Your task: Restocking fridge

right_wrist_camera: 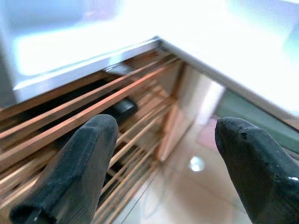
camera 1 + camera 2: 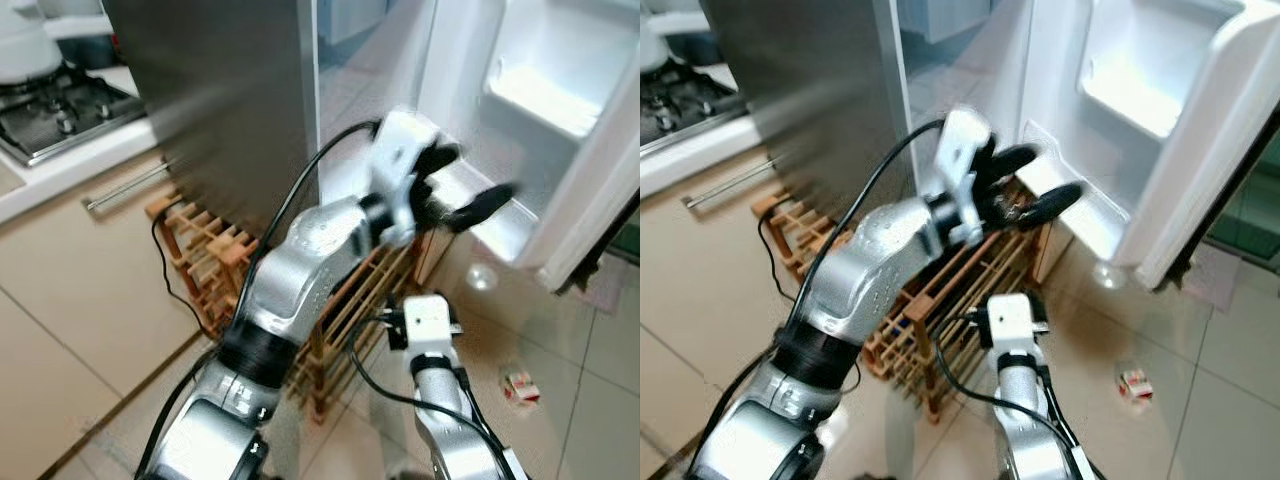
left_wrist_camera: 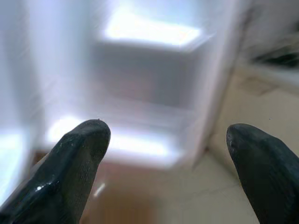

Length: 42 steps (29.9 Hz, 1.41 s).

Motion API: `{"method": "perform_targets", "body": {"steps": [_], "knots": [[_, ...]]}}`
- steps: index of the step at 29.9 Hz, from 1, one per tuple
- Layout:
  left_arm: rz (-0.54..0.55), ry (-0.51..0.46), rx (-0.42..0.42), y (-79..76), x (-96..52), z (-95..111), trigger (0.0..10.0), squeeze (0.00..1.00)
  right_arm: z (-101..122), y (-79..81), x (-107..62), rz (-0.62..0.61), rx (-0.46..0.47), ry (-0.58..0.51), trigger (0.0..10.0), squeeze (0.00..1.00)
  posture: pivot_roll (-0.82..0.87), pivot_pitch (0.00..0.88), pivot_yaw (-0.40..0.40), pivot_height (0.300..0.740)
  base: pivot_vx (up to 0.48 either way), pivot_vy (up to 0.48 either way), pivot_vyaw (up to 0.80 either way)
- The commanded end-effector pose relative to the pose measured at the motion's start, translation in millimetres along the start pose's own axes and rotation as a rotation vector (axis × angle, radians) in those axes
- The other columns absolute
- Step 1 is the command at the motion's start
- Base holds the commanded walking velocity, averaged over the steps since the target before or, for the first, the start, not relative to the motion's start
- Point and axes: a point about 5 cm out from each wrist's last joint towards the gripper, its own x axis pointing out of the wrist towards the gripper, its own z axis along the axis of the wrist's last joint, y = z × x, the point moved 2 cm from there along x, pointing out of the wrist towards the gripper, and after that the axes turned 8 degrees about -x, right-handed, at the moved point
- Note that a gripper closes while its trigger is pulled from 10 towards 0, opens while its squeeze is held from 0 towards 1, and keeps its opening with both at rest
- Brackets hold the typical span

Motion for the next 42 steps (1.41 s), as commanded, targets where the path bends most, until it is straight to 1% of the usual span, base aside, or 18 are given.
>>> {"method": "perform_targets", "body": {"steps": [1,2,3,4,5,6,8,14,18,24,27,33,35,37,38,39,40,42], "knots": [[0.093,-0.049,0.054,14.1,-14.7,7.7,10.0,0.0,4.4,7.9,-1.9,-0.013,0.056,-0.014,10.0,0.0,-0.11,0.0,0.061,0.74,0.0,0.0,0.0],[0.127,-0.051,0.071,19.1,-22.8,4.7,10.0,0.0,4.1,7.7,-1.9,-0.017,0.063,-0.017,10.0,0.0,-0.11,0.0,0.061,0.74,0.0,0.0,0.0],[0.175,-0.068,0.054,26.6,-35.9,2.0,10.0,0.0,-2.8,-37.5,7.7,-0.047,0.063,-0.021,10.0,0.0,-0.1,0.0,0.058,0.74,0.0,0.0,0.0],[0.208,-0.082,0.041,31.1,-44.7,0.1,10.0,0.0,-3.2,-72.0,12.7,-0.067,0.061,-0.039,10.0,0.0,-0.1,0.0,0.057,0.74,0.0,0.0,0.0],[0.266,-0.086,0.039,39.1,-59.9,-4.3,10.0,0.0,-1.9,-94.7,16.6,-0.074,0.056,-0.056,10.0,0.0,-0.08,0.0,0.053,0.74,0.0,0.0,0.0],[0.357,-0.086,0.082,49.1,-83.8,-10.4,10.0,0.0,-2.5,-106.1,20.8,-0.075,0.054,-0.065,10.0,0.0,-0.07,0.0,0.044,0.74,0.0,-0.48,0.0],[0.394,-0.085,0.115,51.9,-94.7,-12.8,10.0,0.0,-3.8,-106.0,22.6,-0.069,0.052,-0.062,10.0,0.0,-0.06,0.0,0.039,0.74,0.0,-0.48,0.0],[0.484,-0.097,0.126,55.6,-116.4,-17.3,10.0,0.0,-5.2,-106.3,27.2,-0.054,0.052,-0.066,10.0,0.0,-0.04,0.0,0.027,0.74,0.0,-0.48,0.23],[0.516,-0.093,0.138,54.8,-121.7,-19.0,10.0,0.0,-5.4,-108.3,28.9,-0.029,0.057,-0.069,10.0,0.0,-0.04,0.0,0.025,0.74,0.0,-0.48,0.72],[0.633,-0.075,0.145,65.6,-122.4,-24.0,10.0,0.0,-4.6,-105.0,30.9,-0.013,0.05,-0.076,10.0,0.0,-0.04,0.0,0.029,0.74,0.0,-0.469,0.7],[0.696,-0.061,0.176,71.6,-122.3,-24.6,10.0,0.0,-3.8,-103.9,32.2,0.0,0.03,-0.082,10.0,0.0,-0.05,0.0,0.03,0.74,0.167,-0.419,0.68],[0.779,-0.007,0.169,81.4,-127.8,-35.6,10.0,0.0,-2.1,-110.6,38.6,-0.002,0.01,-0.084,10.0,0.0,-0.06,0.0,0.035,0.74,0.0,0.0,0.63],[0.786,0.005,0.197,83.7,-138.2,-43.7,10.0,0.0,-1.5,-116.4,40.5,-0.025,0.015,-0.088,10.0,0.0,-0.06,0.0,0.034,0.74,0.0,0.0,0.0],[0.801,0.062,0.27,88.4,-154.5,-60.9,10.0,0.0,-1.0,-119.5,42.1,-0.032,0.005,-0.087,10.0,0.0,-0.06,0.0,0.037,0.74,0.0,0.0,0.0],[0.841,0.145,0.31,95.5,-174.1,-84.2,10.0,0.0,-0.1,-123.7,44.2,-0.042,-0.002,-0.09,10.0,0.0,-0.06,0.0,0.035,0.74,0.0,0.0,0.0],[0.841,0.145,0.31,95.5,-174.1,-84.2,10.0,0.0,-0.1,-123.7,44.2,-0.042,-0.002,-0.09,10.0,0.0,-0.06,0.0,0.035,0.74,0.0,0.0,0.0],[0.874,0.213,0.341,98.8,-188.8,-100.3,10.0,0.0,1.5,-128.4,47.0,-0.048,-0.009,-0.099,10.0,0.0,-0.06,0.0,0.034,0.74,0.0,0.0,0.0],[0.888,0.256,0.357,100.0,-195.9,-109.7,10.0,0.0,3.5,-133.0,49.6,-0.053,-0.022,-0.108,10.0,0.0,-0.06,0.0,0.034,0.74,0.0,0.0,0.0]]}}
